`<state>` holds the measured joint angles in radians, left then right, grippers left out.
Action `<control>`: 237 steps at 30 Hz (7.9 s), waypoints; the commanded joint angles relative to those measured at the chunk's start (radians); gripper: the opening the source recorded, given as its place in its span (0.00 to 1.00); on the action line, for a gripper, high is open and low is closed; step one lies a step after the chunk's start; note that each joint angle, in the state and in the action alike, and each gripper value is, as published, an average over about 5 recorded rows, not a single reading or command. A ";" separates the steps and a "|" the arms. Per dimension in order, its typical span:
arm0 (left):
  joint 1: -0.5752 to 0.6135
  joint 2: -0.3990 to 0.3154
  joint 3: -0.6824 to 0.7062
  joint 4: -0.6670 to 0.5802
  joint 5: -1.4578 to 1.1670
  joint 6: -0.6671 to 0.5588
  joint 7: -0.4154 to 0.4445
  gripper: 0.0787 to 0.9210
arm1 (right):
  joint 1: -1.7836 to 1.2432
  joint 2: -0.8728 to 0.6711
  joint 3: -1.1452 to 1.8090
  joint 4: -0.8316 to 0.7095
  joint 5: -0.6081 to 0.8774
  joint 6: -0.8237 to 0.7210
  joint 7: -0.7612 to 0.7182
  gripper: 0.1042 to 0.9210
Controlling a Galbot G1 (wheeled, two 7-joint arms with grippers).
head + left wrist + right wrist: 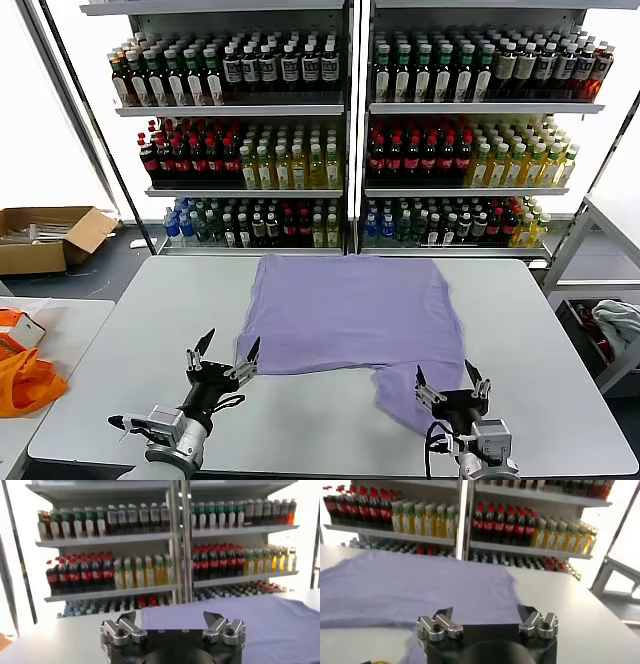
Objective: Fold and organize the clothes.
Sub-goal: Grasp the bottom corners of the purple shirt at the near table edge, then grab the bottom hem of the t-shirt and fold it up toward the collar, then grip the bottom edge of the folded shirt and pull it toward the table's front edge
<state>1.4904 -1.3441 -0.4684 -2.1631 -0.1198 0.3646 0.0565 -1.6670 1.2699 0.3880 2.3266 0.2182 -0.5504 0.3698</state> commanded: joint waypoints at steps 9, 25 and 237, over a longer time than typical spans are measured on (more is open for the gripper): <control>-0.055 0.048 0.013 0.086 -0.037 0.211 0.011 0.88 | -0.069 0.013 -0.029 0.014 0.048 0.007 0.082 0.88; -0.166 0.066 0.021 0.214 -0.046 0.196 0.015 0.88 | -0.079 0.055 -0.051 0.000 0.040 0.023 0.101 0.88; -0.456 0.060 0.151 0.548 -0.184 0.080 -0.165 0.19 | 0.503 0.106 0.060 -0.508 0.152 -0.022 0.050 0.01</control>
<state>1.0135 -1.2905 -0.3111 -1.5792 -0.3110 0.4562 -0.1062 -1.1529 1.3781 0.4475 1.7896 0.3716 -0.5713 0.4184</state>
